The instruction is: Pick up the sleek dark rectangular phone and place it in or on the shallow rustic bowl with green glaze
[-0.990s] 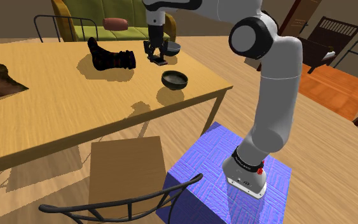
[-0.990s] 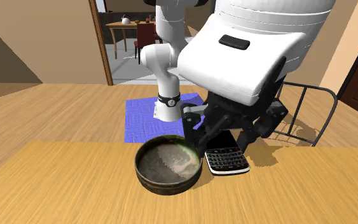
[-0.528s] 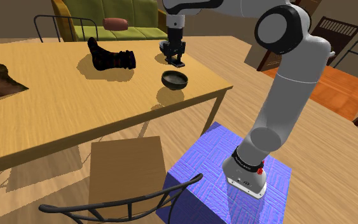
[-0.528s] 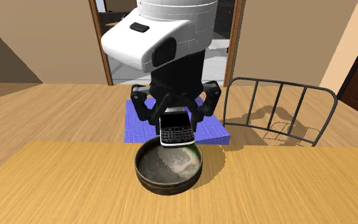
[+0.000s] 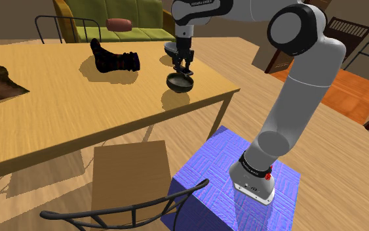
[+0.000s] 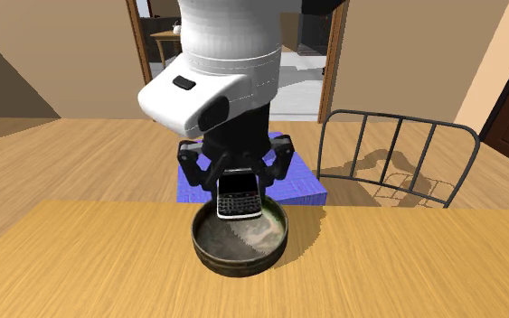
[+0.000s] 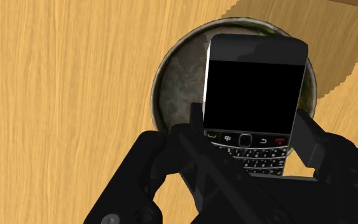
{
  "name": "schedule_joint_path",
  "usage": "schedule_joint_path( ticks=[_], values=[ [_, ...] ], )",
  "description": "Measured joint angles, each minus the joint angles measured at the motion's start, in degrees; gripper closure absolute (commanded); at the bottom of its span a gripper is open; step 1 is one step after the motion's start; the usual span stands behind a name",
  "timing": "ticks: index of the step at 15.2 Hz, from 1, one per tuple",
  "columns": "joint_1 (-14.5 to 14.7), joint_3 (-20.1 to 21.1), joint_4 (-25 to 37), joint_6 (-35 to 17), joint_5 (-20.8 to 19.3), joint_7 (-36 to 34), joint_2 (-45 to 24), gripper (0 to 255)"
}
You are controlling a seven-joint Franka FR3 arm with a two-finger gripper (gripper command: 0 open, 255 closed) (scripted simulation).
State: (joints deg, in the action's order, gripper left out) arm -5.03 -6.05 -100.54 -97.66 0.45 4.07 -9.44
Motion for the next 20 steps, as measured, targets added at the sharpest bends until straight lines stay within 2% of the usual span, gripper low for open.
schedule_joint_path(
  ticks=[8, 14, 15, 20],
  values=[
    [0.01, 0.05, -4.33, -5.61, 0.15, 0.03, -1.32, 255],
    [0.00, 0.05, -4.64, -6.09, 0.17, 0.05, -1.45, 255],
    [0.00, 0.05, -4.64, -6.10, 0.17, 0.05, -1.45, 0],
    [0.00, 0.05, -4.64, -6.11, 0.17, 0.05, -1.45, 0]
  ],
)
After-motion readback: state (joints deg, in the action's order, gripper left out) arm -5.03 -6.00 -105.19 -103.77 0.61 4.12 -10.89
